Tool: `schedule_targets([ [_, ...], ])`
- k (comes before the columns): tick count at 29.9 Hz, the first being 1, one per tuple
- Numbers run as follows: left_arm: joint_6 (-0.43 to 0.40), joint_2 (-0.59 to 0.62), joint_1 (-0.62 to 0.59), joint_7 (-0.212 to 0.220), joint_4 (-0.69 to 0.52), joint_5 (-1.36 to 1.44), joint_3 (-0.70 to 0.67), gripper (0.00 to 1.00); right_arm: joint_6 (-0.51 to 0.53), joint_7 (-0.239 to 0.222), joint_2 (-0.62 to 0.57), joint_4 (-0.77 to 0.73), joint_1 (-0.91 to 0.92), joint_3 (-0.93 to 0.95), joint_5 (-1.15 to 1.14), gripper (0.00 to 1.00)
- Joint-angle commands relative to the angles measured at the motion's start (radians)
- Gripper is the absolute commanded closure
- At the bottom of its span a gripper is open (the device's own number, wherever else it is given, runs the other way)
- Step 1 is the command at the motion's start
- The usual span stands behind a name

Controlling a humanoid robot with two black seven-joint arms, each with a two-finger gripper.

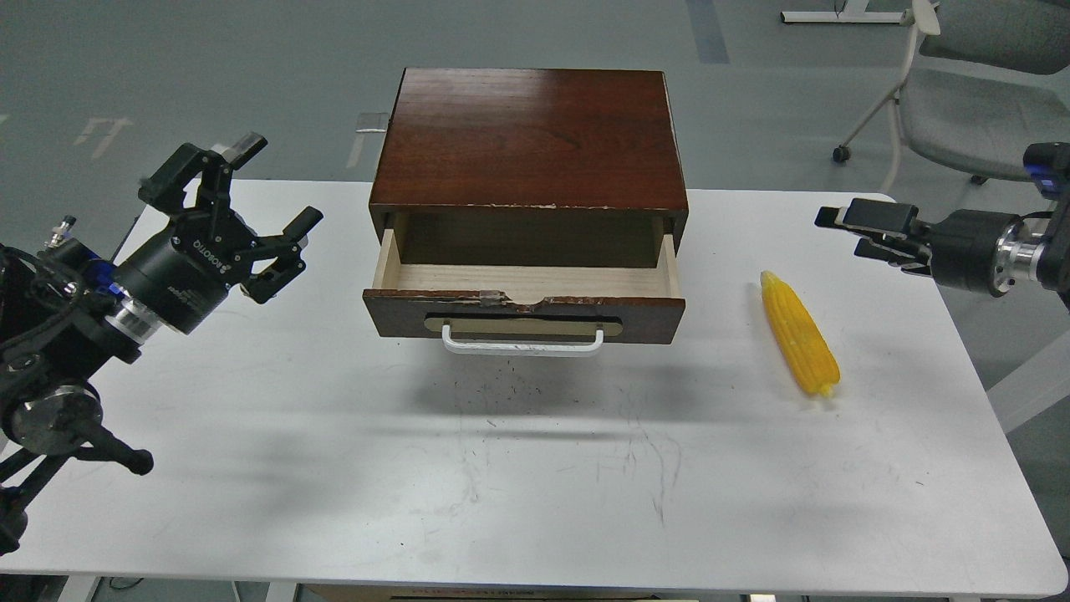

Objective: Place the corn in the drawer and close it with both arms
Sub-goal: 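Reach the right gripper to the yellow corn cob and grasp it, then lift the corn with the right gripper and carry it over the drawer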

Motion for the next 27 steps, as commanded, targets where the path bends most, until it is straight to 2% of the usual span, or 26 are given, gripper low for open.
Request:
schedule_targets([
  [1,0.0,-0.001,0.0,-0.001,-0.003,0.009,0.003,0.01,0.0,0.0,0.014,-0.006,0.031,-0.096,-0.146,0.0],
  [8,0.0,0.007,0.001,0.0,-0.005,0.009,0.003,0.01,-0.139,0.0,0.134,-0.101,0.054,-0.294,-0.206,0.0],
  [15,0.0,0.01,0.001,0.0,-0.005,0.009,0.003,0.01,-0.148,0.0,0.186,-0.141,0.043,-0.34,-0.206,0.01],
  [19,0.0,0.01,0.001,0.0,-0.007,0.009,0.003,0.01,-0.152,0.0,0.195,-0.145,0.038,-0.357,-0.206,0.09],
  [21,0.0,0.01,0.001,0.002,-0.007,0.009,0.003,0.01,-0.152,0.0,0.201,-0.145,0.038,-0.358,-0.206,0.18],
  [23,0.0,0.008,0.001,0.002,-0.007,0.009,0.003,0.01,-0.15,0.0,0.208,-0.145,0.034,-0.362,-0.204,0.39],
  [25,0.0,0.008,0.001,0.002,-0.007,0.009,0.003,0.01,-0.15,0.0,0.208,-0.145,0.031,-0.362,-0.204,0.53],
  [26,0.0,0.008,0.001,0.002,-0.007,0.007,0.003,0.01,-0.148,0.0,0.208,-0.144,0.028,-0.363,-0.204,0.63],
  [27,0.0,0.01,0.001,0.002,-0.007,0.009,0.003,0.01,-0.148,0.0,0.206,-0.144,0.028,-0.363,-0.204,0.68],
])
